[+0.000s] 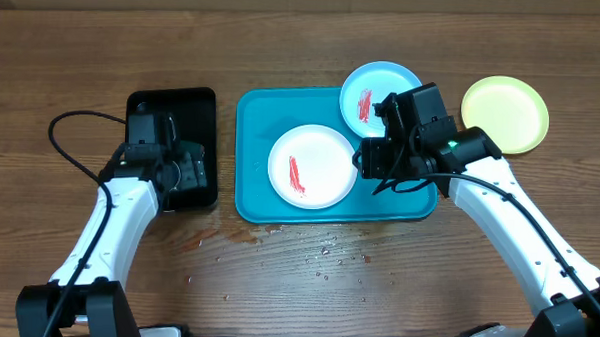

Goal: Clean dirty plates on tray and stack at the side
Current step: 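Reach the left gripper into the black tray and grasp the green sponge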

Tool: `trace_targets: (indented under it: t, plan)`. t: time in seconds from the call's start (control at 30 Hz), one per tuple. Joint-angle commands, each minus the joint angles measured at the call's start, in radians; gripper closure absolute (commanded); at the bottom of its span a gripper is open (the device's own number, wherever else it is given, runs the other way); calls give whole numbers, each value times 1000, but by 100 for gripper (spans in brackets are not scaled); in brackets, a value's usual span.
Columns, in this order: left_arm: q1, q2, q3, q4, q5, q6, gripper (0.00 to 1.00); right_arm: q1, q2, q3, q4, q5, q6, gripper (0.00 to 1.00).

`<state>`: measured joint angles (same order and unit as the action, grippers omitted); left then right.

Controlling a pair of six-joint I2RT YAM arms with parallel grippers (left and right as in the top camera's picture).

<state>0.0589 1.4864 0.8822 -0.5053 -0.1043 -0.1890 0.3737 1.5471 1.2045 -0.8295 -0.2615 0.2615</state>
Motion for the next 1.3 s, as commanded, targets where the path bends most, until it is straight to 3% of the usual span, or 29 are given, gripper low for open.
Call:
trace_targets:
  t: [0.0, 0.4, 0.5, 0.67, 0.8, 0.87, 1.13, 1.27]
  plan:
    - [-5, -10, -22, 52, 8, -17, 19, 2, -16, 21, -3, 6, -7, 52]
    - [-5, 111, -29, 179, 32, -13, 30, 2, -16, 21, -19, 6, 0, 52]
    - [-5, 143, -29, 193, 55, -13, 39, 2, -16, 21, -19, 6, 0, 52]
    - [-5, 175, -29, 207, 80, -13, 43, 2, -16, 21, -18, 6, 0, 51]
    - [-5, 191, -29, 211, 80, -13, 45, 2, -16, 21, -18, 6, 0, 27]
    - [-5, 196, -29, 215, 80, -13, 45, 2, -16, 21, -18, 6, 0, 0]
    - [-5, 203, -29, 233, 80, -13, 46, 2, -16, 21, -23, 6, 0, 0]
    - [-5, 214, -29, 235, 80, -13, 51, 2, -16, 21, -32, 6, 0, 0]
